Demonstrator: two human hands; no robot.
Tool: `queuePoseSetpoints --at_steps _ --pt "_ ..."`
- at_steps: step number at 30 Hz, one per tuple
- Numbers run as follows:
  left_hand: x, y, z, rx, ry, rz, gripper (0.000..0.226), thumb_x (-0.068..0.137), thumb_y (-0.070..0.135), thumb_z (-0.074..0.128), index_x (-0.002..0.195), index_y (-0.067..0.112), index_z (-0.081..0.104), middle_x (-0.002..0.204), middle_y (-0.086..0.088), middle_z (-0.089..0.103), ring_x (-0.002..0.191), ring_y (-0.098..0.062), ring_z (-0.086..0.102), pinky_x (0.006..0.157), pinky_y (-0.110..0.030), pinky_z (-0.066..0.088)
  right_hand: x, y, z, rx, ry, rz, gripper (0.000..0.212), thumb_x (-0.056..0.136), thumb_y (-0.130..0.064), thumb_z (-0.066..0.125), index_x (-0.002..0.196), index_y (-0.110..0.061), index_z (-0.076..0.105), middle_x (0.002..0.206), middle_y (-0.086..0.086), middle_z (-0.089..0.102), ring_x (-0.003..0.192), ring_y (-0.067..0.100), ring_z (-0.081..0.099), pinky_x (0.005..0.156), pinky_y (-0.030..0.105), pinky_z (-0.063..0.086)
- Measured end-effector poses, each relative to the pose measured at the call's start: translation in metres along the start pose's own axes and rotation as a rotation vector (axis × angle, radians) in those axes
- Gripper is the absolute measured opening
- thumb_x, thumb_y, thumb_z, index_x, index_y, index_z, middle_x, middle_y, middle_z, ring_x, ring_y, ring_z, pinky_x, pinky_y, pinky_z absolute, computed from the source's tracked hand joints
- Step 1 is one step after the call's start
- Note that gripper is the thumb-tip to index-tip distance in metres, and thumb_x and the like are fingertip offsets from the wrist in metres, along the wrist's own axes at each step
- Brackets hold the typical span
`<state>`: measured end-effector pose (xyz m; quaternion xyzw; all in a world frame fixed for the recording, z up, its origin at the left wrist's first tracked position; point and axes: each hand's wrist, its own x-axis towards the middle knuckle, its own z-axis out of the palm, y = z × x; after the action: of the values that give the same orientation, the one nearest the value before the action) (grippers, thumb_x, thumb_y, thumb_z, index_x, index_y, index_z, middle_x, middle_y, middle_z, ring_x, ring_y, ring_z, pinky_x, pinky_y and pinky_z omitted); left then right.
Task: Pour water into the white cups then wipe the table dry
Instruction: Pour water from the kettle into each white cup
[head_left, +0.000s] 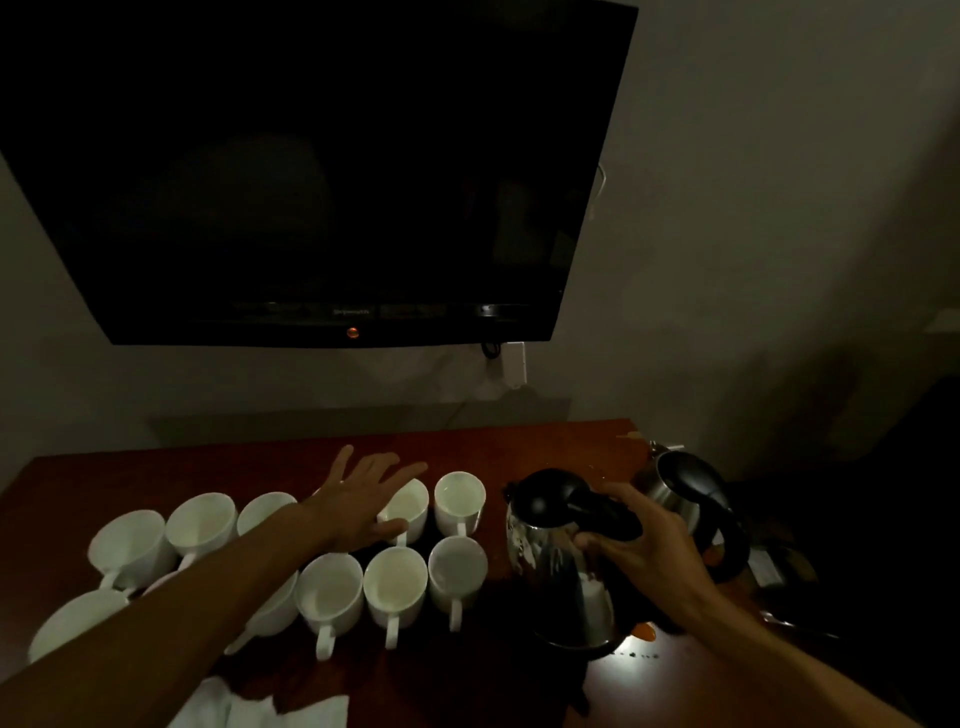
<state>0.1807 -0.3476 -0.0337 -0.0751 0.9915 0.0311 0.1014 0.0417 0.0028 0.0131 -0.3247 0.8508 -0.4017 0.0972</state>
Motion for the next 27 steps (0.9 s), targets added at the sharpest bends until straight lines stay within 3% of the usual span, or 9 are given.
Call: queuePoseSetpoints --at_steps 3,5,8,11,13,16,19,23,27 --pt "-0.009 0.005 0.001 -0.005 0.031 0.001 0.078 0.099 0.061 0.041 0.157 0.04 -0.007 0.166 -0.005 0.008 0.153 -0.02 0.002 0.117 -0.055 -0.014 -0.015 0.002 0.0 0.001 -0.003 0.02 0.058 0.068 -0.04 0.081 0.12 -0.04 0.054 0.105 -0.022 0.063 0.096 -0.02 0.058 0.071 0.005 0.05" --pt "-0.014 0.009 0.004 -0.032 0.043 0.011 0.079 0.098 0.061 0.043 0.157 0.041 -0.006 0.165 -0.004 0.01 0.153 -0.02 0.003 0.116 -0.054 -0.015 -0.026 0.004 0.003 0.013 -0.021 0.042 0.061 0.07 -0.037 0.082 0.125 -0.035 0.054 0.106 -0.021 0.062 0.097 -0.025 0.054 0.067 0.001 0.046" --pt "-0.022 0.011 0.01 -0.054 0.06 0.03 0.08 0.096 0.06 0.046 0.155 0.044 -0.005 0.165 -0.002 0.011 0.153 -0.019 0.004 0.115 -0.052 -0.017 -0.042 0.008 0.012 0.017 -0.006 0.057 0.064 0.069 -0.04 0.081 0.127 -0.03 0.057 0.105 -0.025 0.062 0.098 -0.024 0.054 0.069 0.002 0.046" --pt "-0.035 0.011 0.016 -0.062 0.046 0.047 0.081 0.096 0.062 0.045 0.155 0.045 -0.008 0.166 -0.002 0.008 0.153 -0.018 0.003 0.116 -0.052 -0.016 -0.059 0.005 0.018 0.01 0.019 0.078 0.062 0.063 -0.059 0.076 0.119 -0.048 0.053 0.106 -0.027 0.062 0.1 -0.016 0.056 0.076 0.013 0.048" --pt "-0.046 0.01 0.02 -0.067 0.016 0.056 0.08 0.096 0.062 0.044 0.155 0.045 -0.007 0.166 -0.002 0.008 0.152 -0.019 0.003 0.118 -0.055 -0.011 -0.07 0.002 0.022 0.032 0.03 0.089 0.058 0.062 -0.061 0.078 0.114 -0.054 0.053 0.108 -0.026 0.065 0.105 -0.009 0.059 0.085 0.02 0.051" --pt "-0.062 0.009 0.021 -0.099 -0.017 0.046 0.079 0.097 0.063 0.043 0.156 0.044 -0.005 0.166 -0.001 0.007 0.152 -0.02 0.004 0.12 -0.054 -0.005 -0.088 -0.012 0.031 0.013 0.041 0.072 0.057 0.066 -0.053 0.082 0.114 -0.057 0.051 0.109 -0.04 0.061 0.105 -0.015 0.059 0.081 0.01 0.051" --pt "-0.072 0.012 0.018 -0.095 -0.036 0.045 0.078 0.098 0.062 0.043 0.157 0.041 -0.004 0.166 -0.001 0.006 0.153 -0.021 0.004 0.121 -0.055 -0.005 -0.102 -0.026 0.042 0.038 0.035 0.094 0.052 0.067 -0.049 0.081 0.11 -0.057 0.053 0.107 -0.044 0.061 0.103 -0.017 0.059 0.074 0.005 0.05" --pt "-0.08 0.015 0.014 -0.131 -0.026 0.077 0.077 0.099 0.058 0.045 0.157 0.039 -0.001 0.166 -0.004 0.008 0.153 -0.021 0.004 0.119 -0.056 -0.009 -0.108 -0.033 0.057 0.053 0.017 0.093 0.053 0.064 -0.052 0.081 0.109 -0.061 0.053 0.107 -0.038 0.065 0.104 -0.013 0.061 0.08 0.015 0.055" --pt "-0.083 0.024 0.01 -0.12 0.014 0.107 0.076 0.099 0.055 0.046 0.158 0.037 0.001 0.164 -0.004 0.014 0.151 -0.019 0.007 0.12 -0.056 -0.004 -0.108 -0.035 0.07 0.105 -0.028 0.109 0.059 0.064 -0.05 0.081 0.119 -0.041 0.061 0.115 -0.019 0.069 0.11 0.003 0.064 0.095 0.039 0.056"
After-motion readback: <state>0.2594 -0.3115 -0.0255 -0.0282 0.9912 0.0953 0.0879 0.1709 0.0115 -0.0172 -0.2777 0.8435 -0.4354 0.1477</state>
